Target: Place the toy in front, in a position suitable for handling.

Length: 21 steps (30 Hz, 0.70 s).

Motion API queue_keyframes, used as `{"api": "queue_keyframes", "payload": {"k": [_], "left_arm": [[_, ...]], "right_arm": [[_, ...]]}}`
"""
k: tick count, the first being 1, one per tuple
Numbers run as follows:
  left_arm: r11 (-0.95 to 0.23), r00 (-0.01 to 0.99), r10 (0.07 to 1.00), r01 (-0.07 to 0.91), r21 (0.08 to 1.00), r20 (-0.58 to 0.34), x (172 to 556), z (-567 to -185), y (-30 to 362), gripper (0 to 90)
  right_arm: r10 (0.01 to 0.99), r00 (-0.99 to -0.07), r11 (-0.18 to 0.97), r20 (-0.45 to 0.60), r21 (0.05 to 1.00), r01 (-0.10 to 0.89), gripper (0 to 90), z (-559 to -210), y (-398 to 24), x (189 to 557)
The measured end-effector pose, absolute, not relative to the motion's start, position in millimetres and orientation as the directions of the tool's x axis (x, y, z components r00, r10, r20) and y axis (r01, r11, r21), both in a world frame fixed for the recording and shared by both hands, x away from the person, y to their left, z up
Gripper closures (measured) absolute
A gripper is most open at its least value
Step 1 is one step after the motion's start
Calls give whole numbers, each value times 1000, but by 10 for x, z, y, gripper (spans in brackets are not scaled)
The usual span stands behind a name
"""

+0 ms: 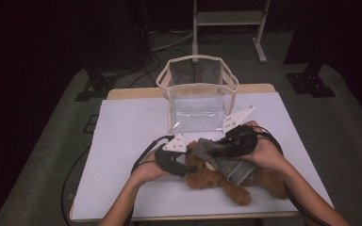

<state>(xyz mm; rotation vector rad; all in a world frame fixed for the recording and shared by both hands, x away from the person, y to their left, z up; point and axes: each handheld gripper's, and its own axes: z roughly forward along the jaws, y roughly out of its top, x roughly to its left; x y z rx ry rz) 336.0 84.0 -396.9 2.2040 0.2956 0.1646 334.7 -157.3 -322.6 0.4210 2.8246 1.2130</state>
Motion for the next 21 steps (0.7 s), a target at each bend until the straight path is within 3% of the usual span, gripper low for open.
{"api": "queue_keyframes", "payload": {"k": [7, 12, 21], "left_arm": [[-588, 965, 258, 128, 799, 36, 3333, -3890, 947, 381], [-598, 969, 244, 121, 792, 37, 3296, -3942, 927, 379], [-593, 958, 282, 133, 794, 50, 3419, -3974, 814, 388]], "right_arm": [[317, -948, 662, 27, 709, 242, 742, -3346, -1650, 3374], [378, -922, 617, 84, 720, 318, 742, -3417, -1786, 3528], [302, -953, 648, 21, 729, 222, 744, -3337, -1500, 3339]]}}
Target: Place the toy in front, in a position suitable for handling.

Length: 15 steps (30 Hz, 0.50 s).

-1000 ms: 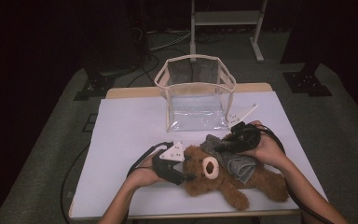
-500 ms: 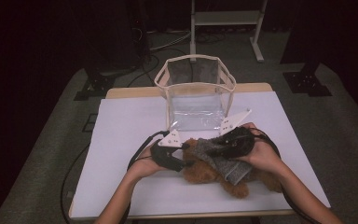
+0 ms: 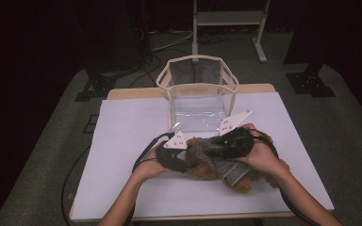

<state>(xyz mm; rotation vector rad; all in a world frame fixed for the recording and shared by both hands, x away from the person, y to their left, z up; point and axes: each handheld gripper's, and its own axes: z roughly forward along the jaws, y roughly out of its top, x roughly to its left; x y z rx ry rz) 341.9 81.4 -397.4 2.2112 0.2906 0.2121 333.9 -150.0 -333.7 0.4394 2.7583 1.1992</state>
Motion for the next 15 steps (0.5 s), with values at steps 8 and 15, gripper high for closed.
{"api": "queue_keyframes", "payload": {"k": [8, 15], "left_arm": [[-595, 968, 251, 134, 793, 25, 3310, -3982, 1007, 369], [-609, 967, 254, 152, 778, 10, 3282, -4097, 1047, 368]], "right_arm": [[325, -946, 653, 6, 722, 228, 752, -3443, -1600, 3319], [358, -932, 690, -54, 688, 225, 751, -3405, -1566, 3277]]}}
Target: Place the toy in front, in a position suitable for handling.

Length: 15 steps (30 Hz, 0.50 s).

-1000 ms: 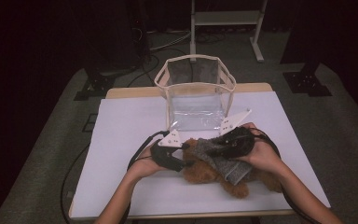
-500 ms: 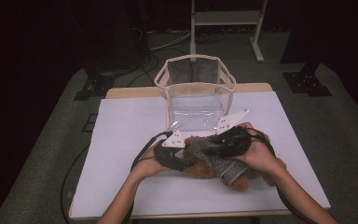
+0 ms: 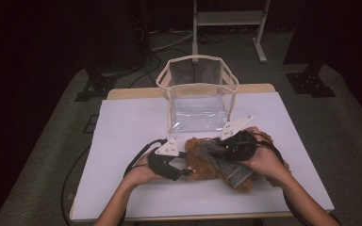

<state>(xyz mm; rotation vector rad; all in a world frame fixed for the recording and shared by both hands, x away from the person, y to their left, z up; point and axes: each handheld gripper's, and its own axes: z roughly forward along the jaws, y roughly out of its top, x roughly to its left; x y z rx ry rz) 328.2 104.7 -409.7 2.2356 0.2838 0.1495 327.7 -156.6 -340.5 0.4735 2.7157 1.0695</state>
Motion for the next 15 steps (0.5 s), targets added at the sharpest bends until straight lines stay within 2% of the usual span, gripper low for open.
{"api": "queue_keyframes", "payload": {"k": [4, 11, 15], "left_arm": [[-590, 965, 263, 158, 792, 4, 3289, -4100, 1089, 368], [-597, 962, 269, 126, 792, 49, 3308, -4060, 1049, 368], [-600, 957, 284, 134, 789, 53, 3303, -4041, 1121, 369]], "right_arm": [[338, -939, 693, -61, 692, 205, 750, -3371, -1463, 3284], [287, -957, 709, -46, 682, 180, 745, -3419, -1164, 3287], [283, -959, 708, -25, 680, 191, 750, -3475, -1206, 3279]]}}
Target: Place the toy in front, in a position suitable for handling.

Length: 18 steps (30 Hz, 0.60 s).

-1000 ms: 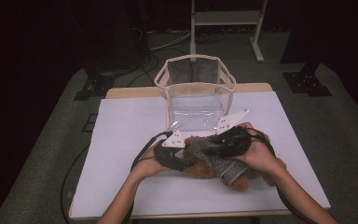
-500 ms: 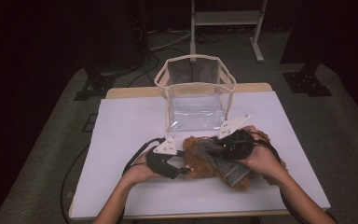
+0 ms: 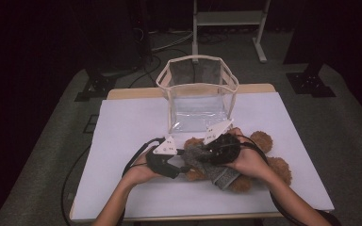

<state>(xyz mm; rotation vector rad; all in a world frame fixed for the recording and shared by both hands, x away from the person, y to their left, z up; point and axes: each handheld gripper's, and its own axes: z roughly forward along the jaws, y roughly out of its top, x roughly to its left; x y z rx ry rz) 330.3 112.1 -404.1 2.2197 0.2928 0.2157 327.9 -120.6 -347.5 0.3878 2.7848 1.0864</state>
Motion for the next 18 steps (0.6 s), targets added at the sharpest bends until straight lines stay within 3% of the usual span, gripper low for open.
{"api": "queue_keyframes", "payload": {"k": [6, 14, 18], "left_arm": [[-598, 957, 288, 143, 789, 44, 3317, -4042, 1176, 368], [-610, 963, 264, 128, 782, 48, 3310, -4030, 1080, 364], [-606, 968, 248, 132, 784, 28, 3317, -4062, 1045, 365]], "right_arm": [[299, -954, 695, 0, 685, 218, 754, -3478, -1396, 3234], [251, -968, 733, -27, 659, 172, 750, -3537, -1083, 3209], [261, -965, 718, -24, 673, 177, 750, -3467, -1159, 3234]]}}
